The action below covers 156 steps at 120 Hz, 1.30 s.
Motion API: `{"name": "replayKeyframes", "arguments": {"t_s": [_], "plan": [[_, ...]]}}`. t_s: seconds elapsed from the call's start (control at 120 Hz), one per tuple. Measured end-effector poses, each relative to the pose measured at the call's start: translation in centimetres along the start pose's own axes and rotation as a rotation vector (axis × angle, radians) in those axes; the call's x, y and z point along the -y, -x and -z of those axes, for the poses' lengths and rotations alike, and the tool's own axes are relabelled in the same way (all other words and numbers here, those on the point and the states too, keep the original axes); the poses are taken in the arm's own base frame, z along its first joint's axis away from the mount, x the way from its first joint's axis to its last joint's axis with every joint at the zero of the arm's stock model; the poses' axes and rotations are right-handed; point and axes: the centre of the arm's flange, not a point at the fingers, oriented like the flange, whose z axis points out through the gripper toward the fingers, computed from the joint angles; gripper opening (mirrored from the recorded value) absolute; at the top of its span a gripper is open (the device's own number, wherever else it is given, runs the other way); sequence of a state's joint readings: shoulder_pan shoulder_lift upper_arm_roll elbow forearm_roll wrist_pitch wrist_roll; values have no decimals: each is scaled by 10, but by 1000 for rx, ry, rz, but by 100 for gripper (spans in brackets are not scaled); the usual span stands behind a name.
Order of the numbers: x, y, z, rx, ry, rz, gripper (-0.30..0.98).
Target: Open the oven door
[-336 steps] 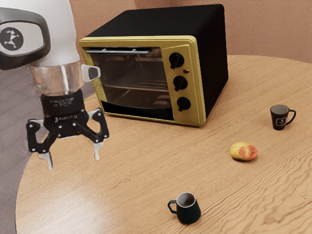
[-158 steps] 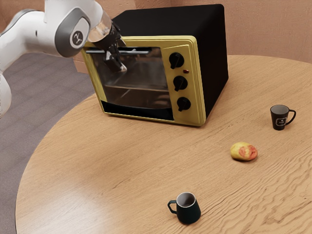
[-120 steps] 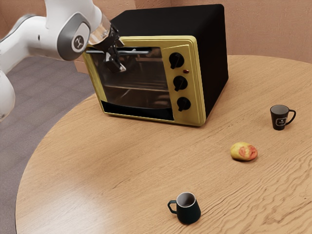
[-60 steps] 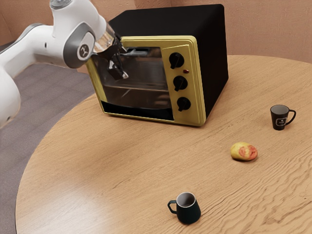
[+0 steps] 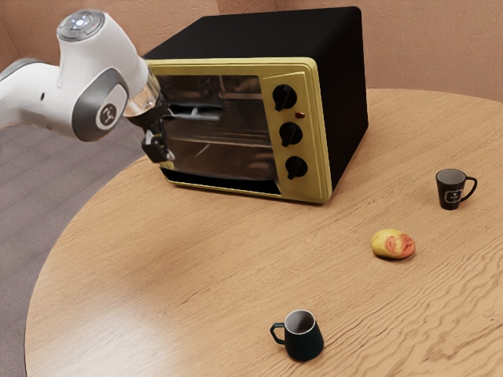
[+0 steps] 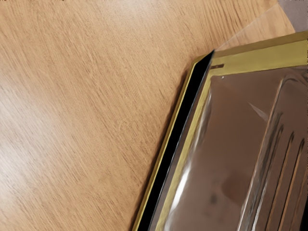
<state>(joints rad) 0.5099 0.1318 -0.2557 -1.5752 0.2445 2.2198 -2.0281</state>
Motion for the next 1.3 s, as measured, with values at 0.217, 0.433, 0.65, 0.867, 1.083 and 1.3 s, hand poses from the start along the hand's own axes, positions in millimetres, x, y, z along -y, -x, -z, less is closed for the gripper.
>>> {"name": "replayKeyframes", "arguments": {"t_s": [0.217, 0.433, 0.65, 0.867, 1.083, 1.3], "plan": [[10, -11, -8, -20, -13, 5, 68], [23, -26, -6, -41, -26, 17, 67], [37, -36, -3, -48, -40, 33, 68], [65, -53, -1, -50, -66, 67, 68], [66, -59, 89, -43, 30, 121, 68], [120, 85, 146, 118, -212, 64, 68]]}}
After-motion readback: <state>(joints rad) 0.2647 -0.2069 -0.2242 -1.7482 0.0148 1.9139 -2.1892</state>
